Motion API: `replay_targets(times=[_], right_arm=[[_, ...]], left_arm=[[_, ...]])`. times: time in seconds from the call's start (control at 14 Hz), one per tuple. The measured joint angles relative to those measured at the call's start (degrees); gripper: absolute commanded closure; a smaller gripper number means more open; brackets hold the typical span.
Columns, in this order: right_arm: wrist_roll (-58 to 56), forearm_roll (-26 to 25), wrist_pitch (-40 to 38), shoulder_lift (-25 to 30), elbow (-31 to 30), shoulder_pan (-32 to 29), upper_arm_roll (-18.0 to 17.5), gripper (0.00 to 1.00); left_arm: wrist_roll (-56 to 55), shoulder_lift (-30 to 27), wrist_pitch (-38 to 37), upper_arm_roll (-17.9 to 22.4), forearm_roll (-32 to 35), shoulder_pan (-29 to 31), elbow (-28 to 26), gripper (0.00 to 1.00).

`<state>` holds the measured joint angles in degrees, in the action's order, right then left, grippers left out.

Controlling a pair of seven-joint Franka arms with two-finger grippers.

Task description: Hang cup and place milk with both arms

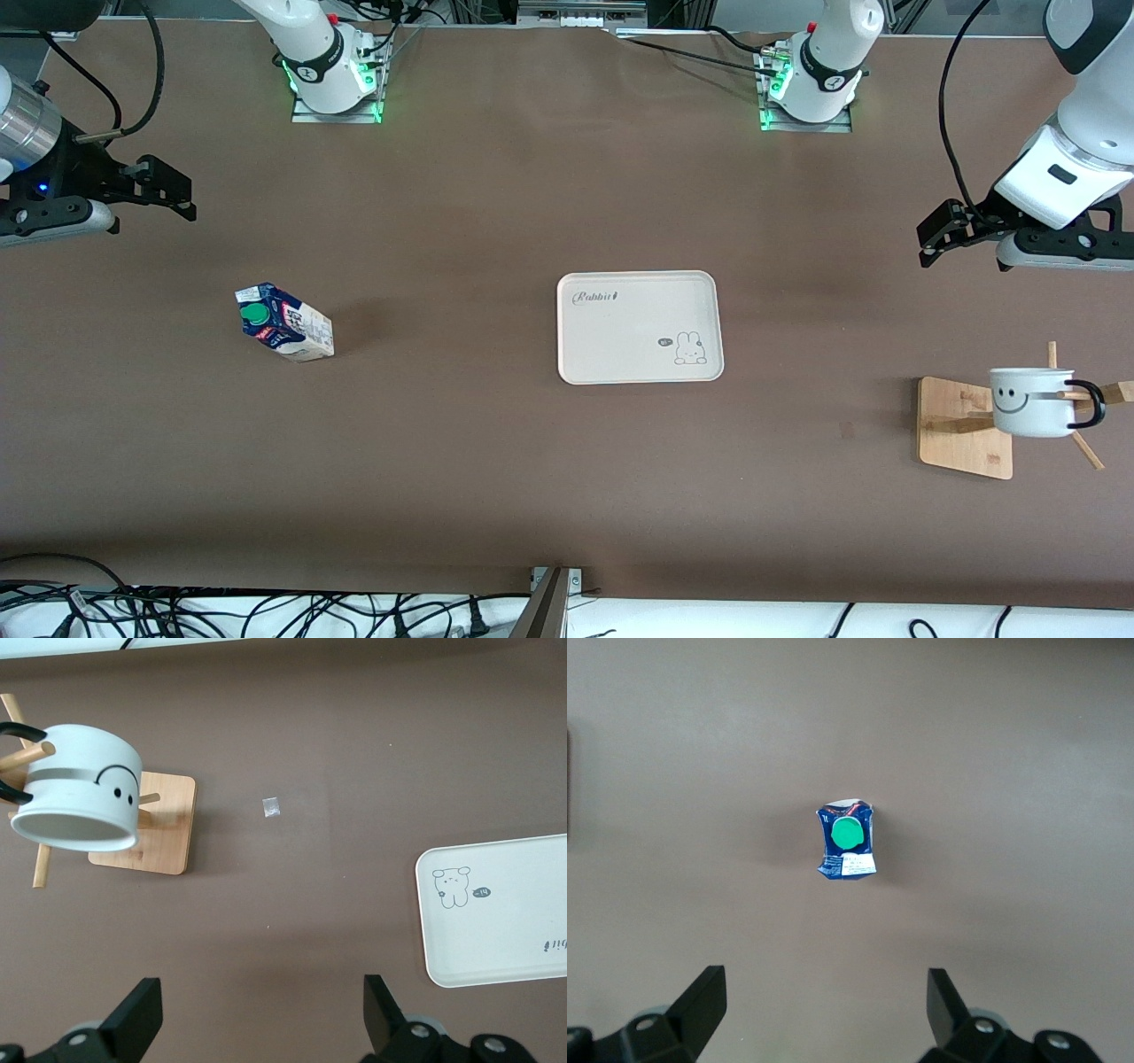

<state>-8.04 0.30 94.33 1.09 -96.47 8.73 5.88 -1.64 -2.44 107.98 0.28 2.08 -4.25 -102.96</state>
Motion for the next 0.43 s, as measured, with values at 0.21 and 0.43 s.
replay_targets(times=[0.21, 0.43], right_arm=[[0.0, 0.01, 0.0, 0.0, 0.02, -0.03, 0.0, 0.0], [0.0, 0.01, 0.0, 0.0, 0.04, -0.04, 0.0, 0.0]], left_arm=[[0.01, 0.0, 0.0, 0.53, 0.0, -0.19, -0.22, 0.0], [0.01, 0.0, 0.0, 0.64, 0.0, -0.29, -0.41, 0.0]])
